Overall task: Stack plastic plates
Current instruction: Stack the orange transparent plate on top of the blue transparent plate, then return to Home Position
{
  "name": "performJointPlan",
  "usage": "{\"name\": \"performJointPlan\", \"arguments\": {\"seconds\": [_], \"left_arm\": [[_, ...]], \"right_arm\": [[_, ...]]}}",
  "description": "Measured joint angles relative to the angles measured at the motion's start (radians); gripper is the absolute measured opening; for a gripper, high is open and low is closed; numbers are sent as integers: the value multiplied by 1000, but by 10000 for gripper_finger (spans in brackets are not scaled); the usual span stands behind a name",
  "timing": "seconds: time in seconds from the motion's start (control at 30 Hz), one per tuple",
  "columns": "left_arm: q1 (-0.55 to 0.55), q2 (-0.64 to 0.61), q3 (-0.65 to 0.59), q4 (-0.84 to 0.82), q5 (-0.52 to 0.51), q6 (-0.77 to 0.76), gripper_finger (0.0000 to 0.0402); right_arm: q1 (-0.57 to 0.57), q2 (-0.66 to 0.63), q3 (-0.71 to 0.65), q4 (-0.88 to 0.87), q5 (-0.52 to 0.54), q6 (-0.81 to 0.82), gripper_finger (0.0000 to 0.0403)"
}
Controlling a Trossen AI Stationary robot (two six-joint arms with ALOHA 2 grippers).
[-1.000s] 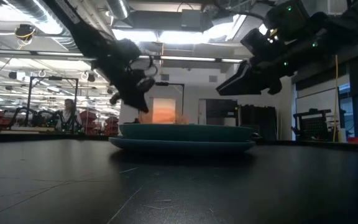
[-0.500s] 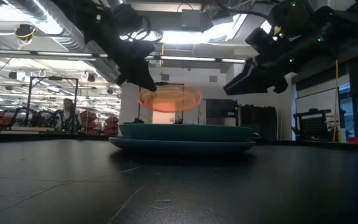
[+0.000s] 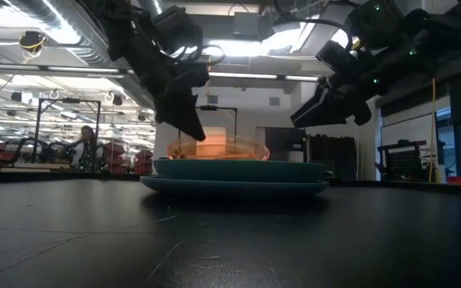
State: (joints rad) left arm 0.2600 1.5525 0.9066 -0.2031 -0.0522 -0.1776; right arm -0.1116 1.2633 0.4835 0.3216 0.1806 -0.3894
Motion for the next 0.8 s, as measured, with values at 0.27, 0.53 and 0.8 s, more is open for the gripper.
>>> {"name": "performJointPlan", "arguments": {"seconds": [0.27,0.53,0.8], "left_arm": [[-7,-13,0,8,11,52,83],[-13,-112,-3,-101,29,133,127],[-38,-300,-241,101,23,238,104]], "right_arm": [[0,11,-2,-9,-9,15,198],[0,-65,33,-111,-11,52,198],[-62,-267,34,-256,-156,140,177]]}}
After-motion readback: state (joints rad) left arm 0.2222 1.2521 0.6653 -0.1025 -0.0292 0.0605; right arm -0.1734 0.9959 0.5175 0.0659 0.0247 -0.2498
